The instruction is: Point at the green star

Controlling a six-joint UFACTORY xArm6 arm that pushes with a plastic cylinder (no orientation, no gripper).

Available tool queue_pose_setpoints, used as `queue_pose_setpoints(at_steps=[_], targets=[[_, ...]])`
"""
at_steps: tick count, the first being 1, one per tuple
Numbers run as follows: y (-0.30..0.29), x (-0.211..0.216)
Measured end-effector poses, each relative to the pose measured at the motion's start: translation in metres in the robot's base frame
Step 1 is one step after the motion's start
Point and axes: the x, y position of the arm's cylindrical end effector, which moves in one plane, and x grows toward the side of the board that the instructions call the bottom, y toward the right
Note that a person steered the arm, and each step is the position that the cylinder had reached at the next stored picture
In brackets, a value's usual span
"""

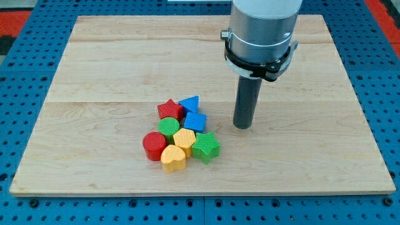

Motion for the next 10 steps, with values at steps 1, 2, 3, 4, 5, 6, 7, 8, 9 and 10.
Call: queue_pose_setpoints(at_steps=[1,2,3,4,5,6,7,8,9,10], targets=[[0.0,0.0],[0.0,0.001],[0.002,0.014],[-0.006,0.024],[-0.006,0.047],[-0.006,0.054],[-0.006,0.055],[-0.006,0.055],[-0.008,0.068],[-0.026,0.093]])
